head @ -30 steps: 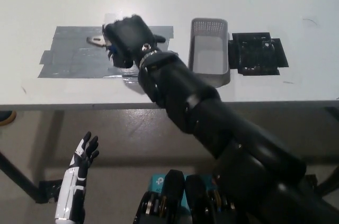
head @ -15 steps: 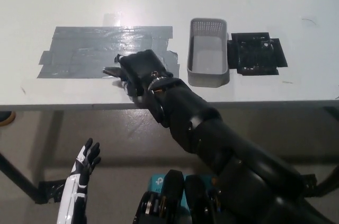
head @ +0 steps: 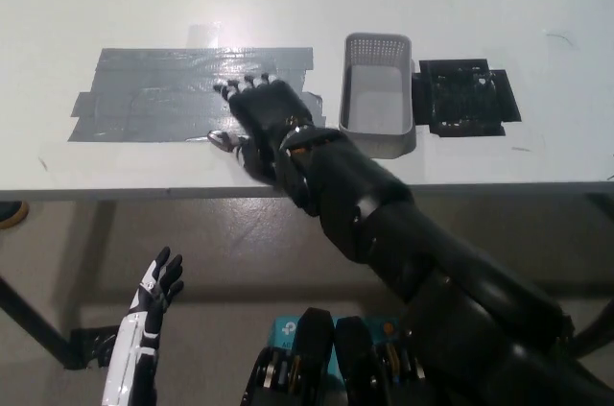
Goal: The robot picks the blue plier placed on top of the container and places it on the grey area of the table
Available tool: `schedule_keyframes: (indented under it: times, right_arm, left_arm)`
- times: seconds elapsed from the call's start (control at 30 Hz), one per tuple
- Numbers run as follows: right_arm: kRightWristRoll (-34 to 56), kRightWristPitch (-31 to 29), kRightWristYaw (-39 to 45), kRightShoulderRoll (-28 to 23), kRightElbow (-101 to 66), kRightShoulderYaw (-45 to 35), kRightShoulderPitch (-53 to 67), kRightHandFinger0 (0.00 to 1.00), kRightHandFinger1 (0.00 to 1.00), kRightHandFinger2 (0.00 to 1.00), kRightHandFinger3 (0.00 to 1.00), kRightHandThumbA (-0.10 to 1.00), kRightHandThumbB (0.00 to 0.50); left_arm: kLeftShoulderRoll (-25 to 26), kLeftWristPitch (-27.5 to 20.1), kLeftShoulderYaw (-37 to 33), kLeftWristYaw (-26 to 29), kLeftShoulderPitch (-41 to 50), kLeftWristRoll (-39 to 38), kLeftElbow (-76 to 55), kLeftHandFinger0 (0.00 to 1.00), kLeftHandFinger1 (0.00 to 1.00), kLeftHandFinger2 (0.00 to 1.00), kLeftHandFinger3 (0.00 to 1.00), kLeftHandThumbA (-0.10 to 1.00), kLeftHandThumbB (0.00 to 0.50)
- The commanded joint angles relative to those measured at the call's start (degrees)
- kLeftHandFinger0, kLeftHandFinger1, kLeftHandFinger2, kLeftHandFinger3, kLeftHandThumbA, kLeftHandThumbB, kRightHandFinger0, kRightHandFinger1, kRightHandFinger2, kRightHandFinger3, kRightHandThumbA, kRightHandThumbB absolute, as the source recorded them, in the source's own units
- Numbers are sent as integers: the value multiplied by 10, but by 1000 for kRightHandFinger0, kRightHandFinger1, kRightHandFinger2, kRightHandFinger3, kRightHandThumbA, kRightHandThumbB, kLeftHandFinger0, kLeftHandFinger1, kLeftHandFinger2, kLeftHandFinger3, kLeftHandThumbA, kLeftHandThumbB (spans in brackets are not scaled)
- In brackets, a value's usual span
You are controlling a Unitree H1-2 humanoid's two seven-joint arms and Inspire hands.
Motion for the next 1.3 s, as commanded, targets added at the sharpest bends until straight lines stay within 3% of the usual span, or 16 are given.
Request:
schedule_keyframes:
  times: [0.0,0.17,0.2,0.43,0.53,0.57,0.6,0.67,0.77,0.83,0.87,1.03,1.07,1.23,1.27]
  right_arm:
    - [12,-30,-68,-11,-29,-15,-59,1000,1000,1000,1000,619,235]
    - [9,-43,-103,-17,-34,-20,-61,1000,1000,1000,1000,644,232]
    - [16,-49,-121,-30,-51,-32,-75,1000,1000,1000,1000,791,233]
    - [17,-59,-189,-67,-63,-58,-109,1000,1000,1000,1000,743,235]
    - [14,-61,-193,-67,-61,-61,-109,1000,1000,1000,1000,739,234]
    - [38,-83,-174,-91,-85,-86,-116,1000,1000,1000,1000,856,234]
    - [46,-100,-171,-105,-106,-99,-114,1000,1000,1000,1000,885,230]
    - [29,-99,-160,-133,-164,-99,-104,1000,1000,1000,1000,919,233]
    - [26,-95,-153,-135,-179,-103,-98,1000,1000,1000,1000,926,232]
    - [24,-82,-44,-239,-445,-116,-18,1000,1000,1000,1000,840,241]
    - [50,-84,0,-285,-564,-137,22,1000,1000,1000,1000,828,235]
    - [70,-62,52,-328,-688,-162,59,1000,1000,1000,1000,860,245]
    - [100,-11,100,-376,-839,-198,121,1000,1000,1000,1000,857,223]
    - [151,28,115,-423,-1002,-263,223,1000,1000,1000,1000,839,207]
    - [155,25,105,-434,-1041,-281,264,1000,1000,1000,1000,845,191]
  left_arm:
    - [6,0,-6,-3,-1,4,-25,1000,1000,1000,1000,1000,0]
    - [7,-2,-8,-1,-2,4,-24,1000,1000,1000,1000,1000,0]
    - [6,-1,-9,-2,4,1,-26,1000,1000,1000,1000,1000,0]
    - [4,8,-9,2,-3,8,-31,1000,1000,1000,1000,1000,0]
    - [4,9,-9,2,-2,8,-31,1000,1000,1000,1000,1000,0]
    - [5,9,-5,2,-3,0,-34,1000,1000,1000,1000,1000,0]
    - [6,6,-4,3,-5,-3,-33,1000,1000,1000,1000,1000,0]
    - [9,9,1,5,-7,1,-35,1000,1000,1000,1000,1000,0]
    - [9,10,2,5,-7,1,-35,1000,1000,1000,1000,1000,0]
    - [9,7,5,8,-28,4,-30,1000,1000,1000,1000,1000,0]
    - [10,9,6,7,-36,2,-26,1000,1000,1000,1000,1000,40]
    - [13,12,7,4,-44,-1,-23,1000,1000,1000,1000,1000,57]
    - [19,13,1,-8,-45,-8,-23,1000,1000,1000,1000,1000,53]
    - [23,24,0,-11,-57,-1,-16,1000,1000,1000,1000,1000,54]
    - [24,21,1,-11,-60,-5,-11,1000,1000,1000,1000,1000,16]
